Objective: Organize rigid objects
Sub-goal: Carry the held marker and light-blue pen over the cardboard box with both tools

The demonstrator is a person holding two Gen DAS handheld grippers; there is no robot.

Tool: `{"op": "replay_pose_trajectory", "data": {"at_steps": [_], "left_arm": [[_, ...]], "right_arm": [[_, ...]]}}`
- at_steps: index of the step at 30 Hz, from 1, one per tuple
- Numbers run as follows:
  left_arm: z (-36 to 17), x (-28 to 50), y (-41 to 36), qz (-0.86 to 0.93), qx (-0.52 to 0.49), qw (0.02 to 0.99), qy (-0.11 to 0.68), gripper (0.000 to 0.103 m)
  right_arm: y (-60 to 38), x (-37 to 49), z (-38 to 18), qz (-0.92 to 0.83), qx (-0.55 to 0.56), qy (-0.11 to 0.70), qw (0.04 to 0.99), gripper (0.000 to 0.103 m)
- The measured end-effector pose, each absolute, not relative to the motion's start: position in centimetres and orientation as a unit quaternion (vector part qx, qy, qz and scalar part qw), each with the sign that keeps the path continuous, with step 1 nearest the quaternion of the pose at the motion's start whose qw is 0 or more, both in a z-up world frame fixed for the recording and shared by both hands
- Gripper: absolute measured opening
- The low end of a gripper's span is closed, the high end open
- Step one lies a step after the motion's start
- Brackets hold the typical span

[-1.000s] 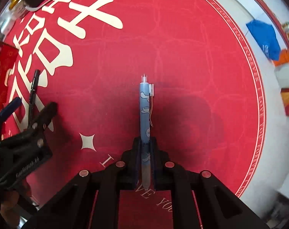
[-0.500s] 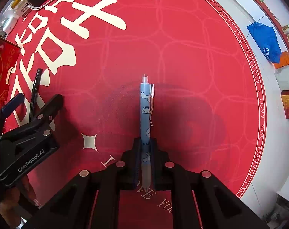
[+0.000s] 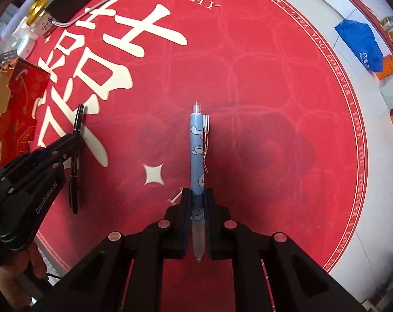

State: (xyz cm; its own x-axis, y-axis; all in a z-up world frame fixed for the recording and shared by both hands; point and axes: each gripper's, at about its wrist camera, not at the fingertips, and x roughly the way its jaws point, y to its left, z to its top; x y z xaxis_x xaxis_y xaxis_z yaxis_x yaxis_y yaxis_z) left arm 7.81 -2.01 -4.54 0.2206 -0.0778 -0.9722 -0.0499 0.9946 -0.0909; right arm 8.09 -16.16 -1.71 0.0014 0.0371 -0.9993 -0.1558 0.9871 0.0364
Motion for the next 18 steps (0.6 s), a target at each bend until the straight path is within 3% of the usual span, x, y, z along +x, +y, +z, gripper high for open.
{"op": "replay_pose_trajectory", "data": {"at_steps": [18], "left_arm": [[-2.0,4.0,-2.5,-0.023,-0.036,0.766,0.641,0.009]], "right_arm": [[-16.9,2.8,1.0,0.052,-0.016,0.712,0.700,0.011]]}}
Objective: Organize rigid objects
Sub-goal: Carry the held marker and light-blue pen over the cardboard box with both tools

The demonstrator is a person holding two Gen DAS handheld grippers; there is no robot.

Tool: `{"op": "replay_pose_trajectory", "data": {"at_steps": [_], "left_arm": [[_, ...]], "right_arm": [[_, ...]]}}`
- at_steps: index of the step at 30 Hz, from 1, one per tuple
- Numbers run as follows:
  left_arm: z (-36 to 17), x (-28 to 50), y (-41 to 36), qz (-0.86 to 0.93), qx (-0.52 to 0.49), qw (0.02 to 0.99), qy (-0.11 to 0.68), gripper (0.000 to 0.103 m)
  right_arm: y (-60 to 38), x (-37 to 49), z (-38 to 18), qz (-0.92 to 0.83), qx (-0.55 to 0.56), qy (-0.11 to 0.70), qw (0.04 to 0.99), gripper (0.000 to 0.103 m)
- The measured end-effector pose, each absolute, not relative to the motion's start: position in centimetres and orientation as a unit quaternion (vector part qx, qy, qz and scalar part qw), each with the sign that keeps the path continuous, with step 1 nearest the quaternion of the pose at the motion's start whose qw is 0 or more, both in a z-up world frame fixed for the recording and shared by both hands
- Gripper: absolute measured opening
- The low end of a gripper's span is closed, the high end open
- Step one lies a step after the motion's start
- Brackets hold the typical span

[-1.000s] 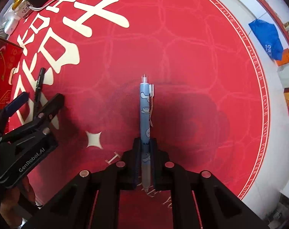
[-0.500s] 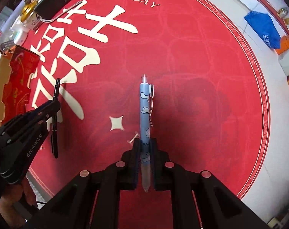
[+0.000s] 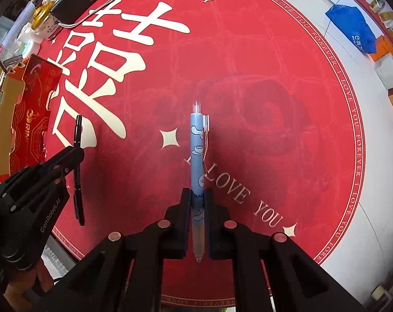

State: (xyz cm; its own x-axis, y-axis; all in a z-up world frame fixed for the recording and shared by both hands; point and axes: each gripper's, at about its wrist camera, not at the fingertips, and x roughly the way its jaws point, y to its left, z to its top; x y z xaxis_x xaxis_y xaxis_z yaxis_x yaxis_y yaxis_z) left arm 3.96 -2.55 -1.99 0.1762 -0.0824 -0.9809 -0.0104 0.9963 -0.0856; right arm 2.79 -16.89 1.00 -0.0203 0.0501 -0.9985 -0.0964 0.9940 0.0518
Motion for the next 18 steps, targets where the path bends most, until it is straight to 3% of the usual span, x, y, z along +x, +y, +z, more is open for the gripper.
{"op": "replay_pose_trajectory", "data": {"at_steps": [18], "left_arm": [[2.8,2.0,2.8,-0.027,-0.079,0.789,0.609,0.009]], "right_arm": [[-11.0,3.6,4.8,0.074,-0.032,0.695,0.715,0.011]]}}
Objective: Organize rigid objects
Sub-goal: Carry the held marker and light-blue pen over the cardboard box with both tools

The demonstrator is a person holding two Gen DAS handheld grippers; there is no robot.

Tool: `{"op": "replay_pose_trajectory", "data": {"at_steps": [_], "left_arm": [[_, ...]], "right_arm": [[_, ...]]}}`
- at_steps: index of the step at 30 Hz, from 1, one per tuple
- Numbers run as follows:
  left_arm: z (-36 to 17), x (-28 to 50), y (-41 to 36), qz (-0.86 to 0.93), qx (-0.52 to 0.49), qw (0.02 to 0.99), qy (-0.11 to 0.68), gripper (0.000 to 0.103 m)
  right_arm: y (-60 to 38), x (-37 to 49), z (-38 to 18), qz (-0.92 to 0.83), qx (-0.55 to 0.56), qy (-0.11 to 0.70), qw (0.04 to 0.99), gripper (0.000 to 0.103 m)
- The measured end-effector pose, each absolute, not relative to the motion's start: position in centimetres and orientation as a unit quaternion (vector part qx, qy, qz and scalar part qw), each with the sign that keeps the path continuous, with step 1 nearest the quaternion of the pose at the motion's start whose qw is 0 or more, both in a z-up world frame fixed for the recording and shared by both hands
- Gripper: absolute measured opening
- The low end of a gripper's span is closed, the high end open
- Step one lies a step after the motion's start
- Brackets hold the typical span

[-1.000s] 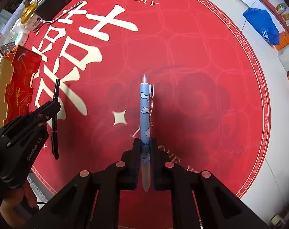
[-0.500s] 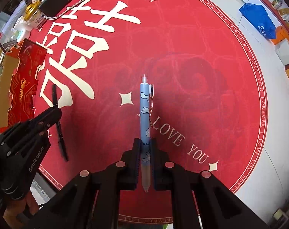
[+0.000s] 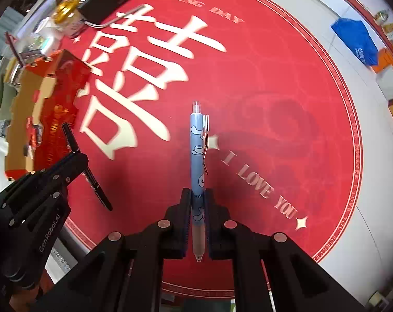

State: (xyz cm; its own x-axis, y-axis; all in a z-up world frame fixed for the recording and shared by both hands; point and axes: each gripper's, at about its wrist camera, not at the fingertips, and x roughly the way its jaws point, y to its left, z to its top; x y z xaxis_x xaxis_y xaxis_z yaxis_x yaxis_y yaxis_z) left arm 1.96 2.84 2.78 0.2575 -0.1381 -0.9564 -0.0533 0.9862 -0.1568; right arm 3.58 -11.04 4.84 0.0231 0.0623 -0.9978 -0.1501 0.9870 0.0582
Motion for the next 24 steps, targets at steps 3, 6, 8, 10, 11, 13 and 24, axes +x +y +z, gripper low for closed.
{"op": "replay_pose_trajectory", "data": {"at_steps": [3,6,8,10,11,13,24], "left_arm": [[4.0,1.7,4.8,-0.015,-0.093,0.797,0.596,0.009],[5.2,1.5,7.4,0.007,-0.110,0.805,0.583,0.009],[5.9,1.3,9.3,0.025,-0.124,0.808,0.576,0.009],[6.5,1.1,11.4,0.045,-0.133,0.811,0.568,0.009],[6.7,1.0,12.7,0.057,-0.139,0.812,0.564,0.009],[7.0,0.6,14.9,0.080,-0.147,0.813,0.558,0.009],[5.9,-2.1,24.6,0.184,-0.199,0.794,0.543,0.009]], "right_arm": [[-8.6,4.1,5.7,0.092,-0.040,0.687,0.720,0.011],[-5.6,4.7,6.4,0.114,-0.053,0.676,0.726,0.011],[-3.6,5.0,6.9,0.130,-0.057,0.671,0.728,0.011],[-1.3,5.2,7.3,0.148,-0.065,0.665,0.729,0.011],[0.1,5.3,7.5,0.158,-0.071,0.662,0.729,0.011],[2.5,5.4,7.7,0.178,-0.078,0.658,0.728,0.011],[15.1,5.2,8.0,0.268,-0.102,0.641,0.712,0.011]]}}
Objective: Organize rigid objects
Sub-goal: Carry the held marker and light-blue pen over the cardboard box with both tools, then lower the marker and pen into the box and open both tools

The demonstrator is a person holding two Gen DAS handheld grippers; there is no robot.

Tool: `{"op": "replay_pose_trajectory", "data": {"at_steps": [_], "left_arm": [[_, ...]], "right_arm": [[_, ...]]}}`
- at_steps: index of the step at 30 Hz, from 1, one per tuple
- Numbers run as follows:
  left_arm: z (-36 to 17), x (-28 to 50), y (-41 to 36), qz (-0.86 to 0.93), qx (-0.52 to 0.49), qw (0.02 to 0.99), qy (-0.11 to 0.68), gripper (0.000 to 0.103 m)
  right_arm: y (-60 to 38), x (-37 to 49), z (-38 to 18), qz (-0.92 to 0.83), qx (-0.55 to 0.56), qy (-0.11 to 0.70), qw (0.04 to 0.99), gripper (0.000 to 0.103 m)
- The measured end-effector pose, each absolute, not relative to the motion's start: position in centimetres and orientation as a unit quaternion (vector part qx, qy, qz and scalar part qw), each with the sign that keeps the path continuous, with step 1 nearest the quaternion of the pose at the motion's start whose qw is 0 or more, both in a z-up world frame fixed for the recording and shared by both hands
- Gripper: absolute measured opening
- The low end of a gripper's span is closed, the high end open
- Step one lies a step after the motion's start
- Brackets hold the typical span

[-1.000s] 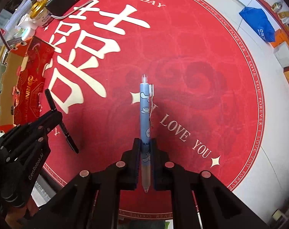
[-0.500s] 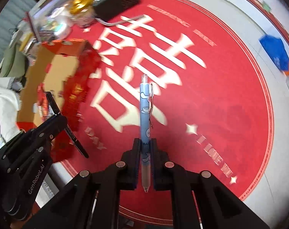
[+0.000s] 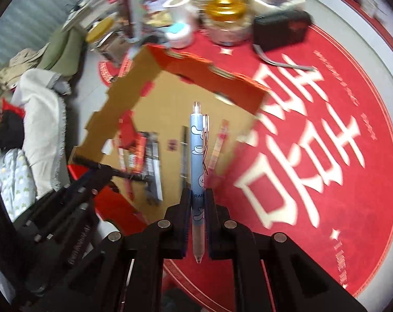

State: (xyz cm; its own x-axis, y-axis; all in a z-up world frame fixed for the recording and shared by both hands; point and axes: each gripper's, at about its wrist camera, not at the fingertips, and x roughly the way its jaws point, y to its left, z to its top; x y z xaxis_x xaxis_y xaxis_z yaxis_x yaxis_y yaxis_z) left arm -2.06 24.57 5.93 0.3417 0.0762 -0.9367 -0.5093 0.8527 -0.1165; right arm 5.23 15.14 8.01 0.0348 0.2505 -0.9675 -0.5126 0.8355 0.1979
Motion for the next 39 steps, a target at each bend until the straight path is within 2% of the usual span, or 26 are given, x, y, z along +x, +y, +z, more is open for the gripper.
{"op": "replay_pose_trajectory", "data": {"at_steps": [8,21,37,38,39], "left_arm": [[4.4,-2.5,27.3,0.209,-0.209,0.783,0.547,0.009],[4.0,-0.6,27.5,0.202,-0.195,0.789,0.547,0.009],[0.0,0.9,27.0,0.202,-0.177,0.761,0.590,0.011],[-0.4,1.0,27.1,0.200,-0.180,0.757,0.595,0.020],[-0.7,1.0,27.2,0.200,-0.183,0.755,0.598,0.040]], "right_arm": [[18.6,5.6,6.7,0.278,-0.119,0.642,0.705,0.011],[18.7,6.8,5.7,0.265,-0.123,0.649,0.702,0.011],[19.0,8.3,2.3,0.246,-0.144,0.671,0.685,0.011],[19.0,8.4,2.1,0.243,-0.145,0.671,0.685,0.011],[19.0,8.4,2.0,0.242,-0.146,0.672,0.685,0.011]]}}
